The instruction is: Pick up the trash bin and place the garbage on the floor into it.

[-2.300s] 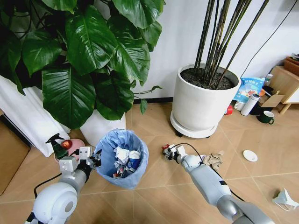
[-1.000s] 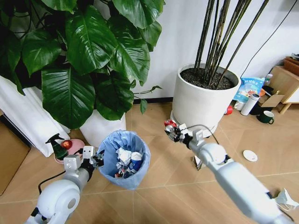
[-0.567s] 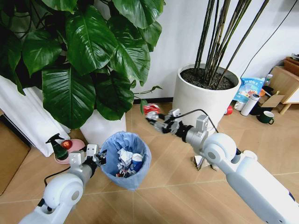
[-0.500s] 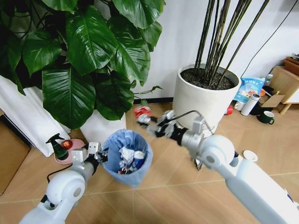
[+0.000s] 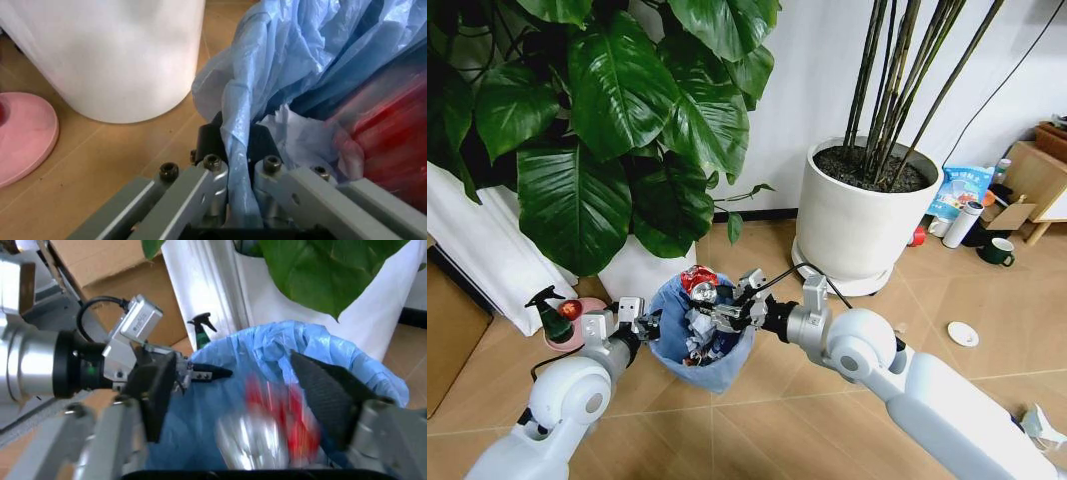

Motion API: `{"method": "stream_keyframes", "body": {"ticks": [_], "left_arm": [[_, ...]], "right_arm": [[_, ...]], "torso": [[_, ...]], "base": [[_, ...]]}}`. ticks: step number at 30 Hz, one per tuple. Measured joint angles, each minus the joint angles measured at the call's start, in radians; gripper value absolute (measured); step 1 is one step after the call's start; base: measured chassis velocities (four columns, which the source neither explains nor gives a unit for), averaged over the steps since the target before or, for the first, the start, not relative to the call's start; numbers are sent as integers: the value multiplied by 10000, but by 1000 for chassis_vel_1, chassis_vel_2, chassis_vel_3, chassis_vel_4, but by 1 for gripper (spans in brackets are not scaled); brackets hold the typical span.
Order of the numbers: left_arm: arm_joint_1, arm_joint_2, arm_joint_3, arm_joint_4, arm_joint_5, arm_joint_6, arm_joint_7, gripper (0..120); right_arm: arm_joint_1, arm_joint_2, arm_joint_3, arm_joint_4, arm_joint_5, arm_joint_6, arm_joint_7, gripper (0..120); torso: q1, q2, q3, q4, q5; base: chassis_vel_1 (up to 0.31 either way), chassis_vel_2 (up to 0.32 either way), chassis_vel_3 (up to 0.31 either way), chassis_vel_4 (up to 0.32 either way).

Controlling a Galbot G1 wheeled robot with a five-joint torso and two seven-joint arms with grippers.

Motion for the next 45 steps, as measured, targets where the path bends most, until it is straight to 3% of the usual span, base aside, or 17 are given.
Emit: {"method": "stream_keyframes", "body": {"ticks": [6,10,16,20,32,45], "left_arm": [[60,-35,-24,-24,41,0,11,0],[162,-47,-139,-36,109,-4,25,0],[331,-91,-292,-77,213,-17,57,0],[462,-207,-394,-145,363,-44,121,0],[674,-265,-489,-350,406,-73,128,0],[816,-270,-511,-538,409,-78,131,0]], "right_arm": [[-37,11,39,-98,-253,128,-23,91],[-142,11,380,-21,-402,191,198,99],[-561,-73,1181,30,-703,163,734,100],[-1519,-206,2573,-323,-1618,178,1222,100],[-4068,-253,5595,-739,-3104,354,594,100],[-4998,-15,6579,-936,-3470,552,269,100]], "torso": [[0,0,0,0,0],[0,0,0,0,0],[0,0,0,0,0],[0,0,0,-2,2],[-2,0,-2,-3,4],[-2,-1,-1,0,-1]], "base": [[0,0,0,0],[0,0,0,0],[0,0,0,0],[0,0,0,0],[0,0,0,0],[-85,-80,83,84]]}}
